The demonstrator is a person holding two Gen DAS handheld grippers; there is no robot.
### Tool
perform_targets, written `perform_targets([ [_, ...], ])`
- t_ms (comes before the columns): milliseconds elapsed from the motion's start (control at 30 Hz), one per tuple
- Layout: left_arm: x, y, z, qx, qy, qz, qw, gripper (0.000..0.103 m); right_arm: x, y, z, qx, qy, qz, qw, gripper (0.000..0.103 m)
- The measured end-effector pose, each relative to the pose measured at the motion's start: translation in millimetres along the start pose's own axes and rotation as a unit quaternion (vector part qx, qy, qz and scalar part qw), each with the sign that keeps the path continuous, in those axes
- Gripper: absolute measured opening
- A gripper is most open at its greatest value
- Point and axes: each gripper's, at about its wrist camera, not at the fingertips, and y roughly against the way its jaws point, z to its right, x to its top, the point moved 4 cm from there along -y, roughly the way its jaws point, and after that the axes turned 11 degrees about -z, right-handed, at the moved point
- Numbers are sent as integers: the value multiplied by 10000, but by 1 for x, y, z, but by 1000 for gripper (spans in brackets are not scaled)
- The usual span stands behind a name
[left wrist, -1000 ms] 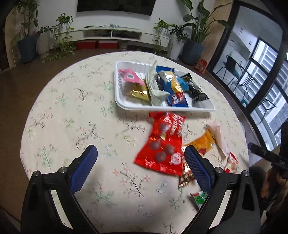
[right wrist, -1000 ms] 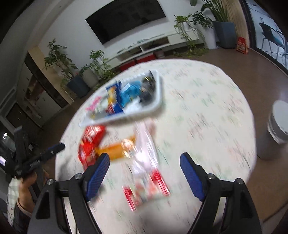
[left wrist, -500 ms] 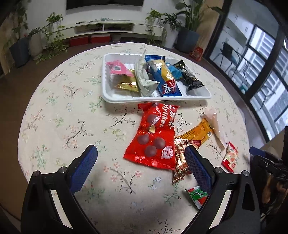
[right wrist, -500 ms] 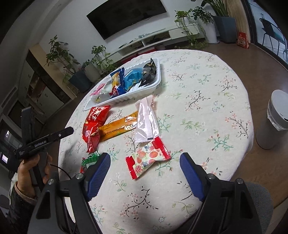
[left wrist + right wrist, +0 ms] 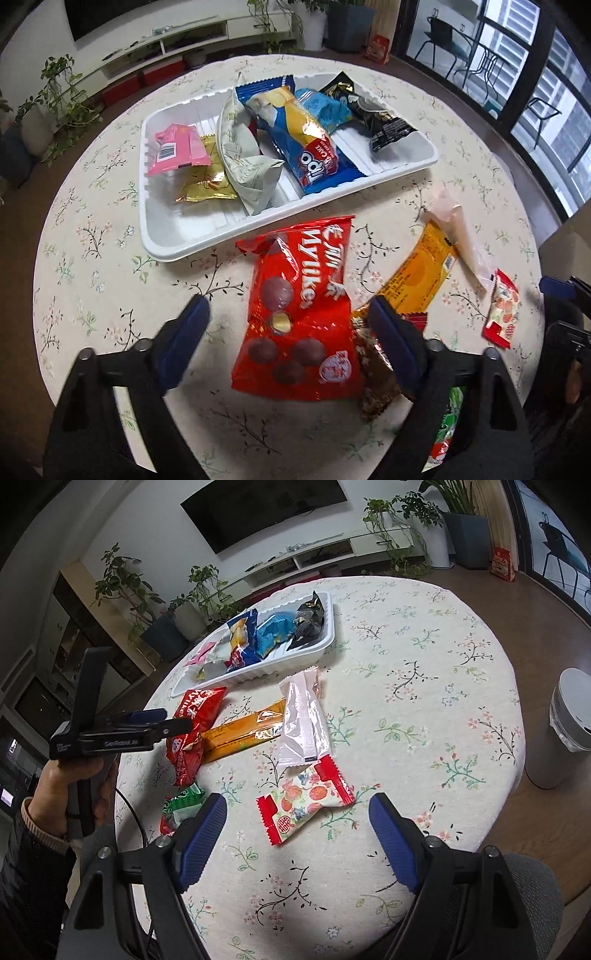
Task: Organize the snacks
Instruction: 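Grasp the red Mylike bag with the left gripper while the right gripper grasps the pink-white long bag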
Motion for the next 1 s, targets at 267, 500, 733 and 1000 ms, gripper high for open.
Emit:
perform_targets([
  [267,11,-23,-8,-47,7,-429,9991,75,14,-2,-4,-169,142,40,9997,82],
  [500,17,-35,-13,188,210,-420,9987,50,51,-29,-10,-534,660,-325,9959,82],
  [733,3,-26,-30,63,410,-342,9986,43,77,-64,-8,-721,865,-775,9906,70],
  [1000,-42,-7,-56,-153,723,-225,9970,42,79,-64,-7,-774,952,-836,9889,65],
])
